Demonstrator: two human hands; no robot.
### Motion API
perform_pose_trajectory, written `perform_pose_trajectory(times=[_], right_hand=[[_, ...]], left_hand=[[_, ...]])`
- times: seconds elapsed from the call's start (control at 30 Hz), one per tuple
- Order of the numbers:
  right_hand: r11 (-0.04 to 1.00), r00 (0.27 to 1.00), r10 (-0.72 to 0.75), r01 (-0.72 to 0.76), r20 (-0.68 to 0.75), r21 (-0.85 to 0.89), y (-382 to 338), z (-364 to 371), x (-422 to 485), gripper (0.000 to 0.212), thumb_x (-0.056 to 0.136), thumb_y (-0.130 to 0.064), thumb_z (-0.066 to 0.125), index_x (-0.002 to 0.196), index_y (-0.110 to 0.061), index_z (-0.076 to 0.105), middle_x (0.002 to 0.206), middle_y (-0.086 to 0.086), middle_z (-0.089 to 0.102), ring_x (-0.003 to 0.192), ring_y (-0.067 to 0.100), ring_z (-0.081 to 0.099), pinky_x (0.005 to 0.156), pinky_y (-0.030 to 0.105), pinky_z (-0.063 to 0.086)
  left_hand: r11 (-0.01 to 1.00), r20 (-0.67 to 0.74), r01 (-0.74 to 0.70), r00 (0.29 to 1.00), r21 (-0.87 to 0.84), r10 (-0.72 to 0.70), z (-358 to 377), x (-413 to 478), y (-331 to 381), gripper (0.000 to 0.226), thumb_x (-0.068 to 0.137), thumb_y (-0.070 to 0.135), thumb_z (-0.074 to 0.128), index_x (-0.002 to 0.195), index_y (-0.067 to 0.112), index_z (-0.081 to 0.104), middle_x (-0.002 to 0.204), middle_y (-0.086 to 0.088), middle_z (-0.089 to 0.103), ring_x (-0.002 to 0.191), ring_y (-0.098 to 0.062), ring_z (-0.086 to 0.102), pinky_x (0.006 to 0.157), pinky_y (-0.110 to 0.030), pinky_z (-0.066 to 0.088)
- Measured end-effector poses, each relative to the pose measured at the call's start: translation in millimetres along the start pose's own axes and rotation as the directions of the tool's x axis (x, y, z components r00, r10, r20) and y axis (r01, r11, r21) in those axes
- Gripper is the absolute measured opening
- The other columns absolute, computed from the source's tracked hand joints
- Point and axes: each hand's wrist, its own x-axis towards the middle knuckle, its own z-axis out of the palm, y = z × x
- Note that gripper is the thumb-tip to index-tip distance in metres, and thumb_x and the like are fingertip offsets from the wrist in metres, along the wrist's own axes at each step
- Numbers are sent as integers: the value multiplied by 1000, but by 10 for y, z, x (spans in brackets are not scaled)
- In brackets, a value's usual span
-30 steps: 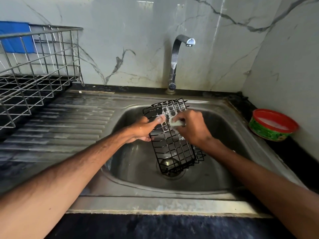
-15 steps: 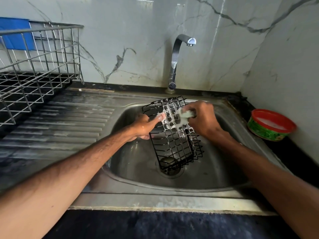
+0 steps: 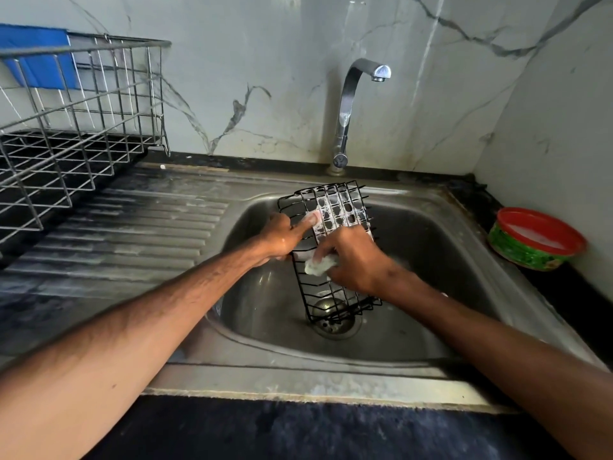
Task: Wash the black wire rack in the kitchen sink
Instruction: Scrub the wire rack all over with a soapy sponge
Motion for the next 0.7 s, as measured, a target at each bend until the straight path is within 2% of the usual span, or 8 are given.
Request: perform_pose_trajectory(times=[0.1,0.17,0.23,0.33,0.4,0.47,0.6,0.7], right_hand=[[999,986,-39,42,160,-13,67,-35,-55,14,75,-11,86,88,-13,80,88,1,77,75,9,70,71,23,60],[995,934,-52,80,354,-65,113,-50,-108,18,68,-7,88,83,-14,81,81,-2,76,76,9,70,74,28,60],[994,919,-42,77,393,-74,143,-75,-123,20,66,-7,89,83,-14,81,81,-2,76,77,9,71,74,29,61],[998,994,-16,9,108,69,150,-202,-19,16,77,-10,85,91,-10,78,93,1,76,76,3,69,63,13,56],[995,990,-10,24,-141,98,165,-273,70,20,77,-6,84,95,-10,78,93,1,75,72,-3,63,59,6,48],[997,976,-49,59,-212,43,176,-271,120,22,75,-5,85,96,-10,77,92,1,74,70,-4,57,58,3,41],[996,995,-91,91,-34,-7,199,-207,24,17,74,-10,87,87,-14,77,86,-6,71,69,-7,56,59,5,44],[993,961,-58,82,269,-80,281,-121,-108,14,72,-10,88,78,-15,76,70,-16,59,66,-2,58,57,8,45]], left_hand=[[1000,14,-13,1000,-16,13,-8,27,-14,66,85,76,43,71,12,46,46,1,25,33,-12,28,42,-15,42],[999,28,4,1000,-53,-3,2,40,-25,62,94,68,48,78,8,53,44,8,19,34,-8,31,57,-25,59],[994,40,36,999,-107,-32,21,46,-26,60,97,64,50,94,4,60,45,12,16,36,-6,34,74,-42,65],[994,33,42,999,-104,-39,37,19,-11,55,100,59,48,78,8,49,49,7,17,35,-7,45,74,-37,65],[995,40,48,998,-91,-44,35,40,-28,59,100,61,47,92,3,55,55,4,20,59,-20,73,70,-30,64],[993,60,59,997,-105,-53,45,59,-34,62,99,64,47,102,2,56,62,1,23,83,-30,78,78,-36,65],[989,76,64,996,-130,-55,63,43,-18,52,99,63,48,81,13,47,63,-1,24,89,-37,75,80,-37,64],[987,79,84,994,-134,-73,49,-8,7,61,99,62,47,97,2,55,60,3,20,81,-26,76,90,-44,62]])
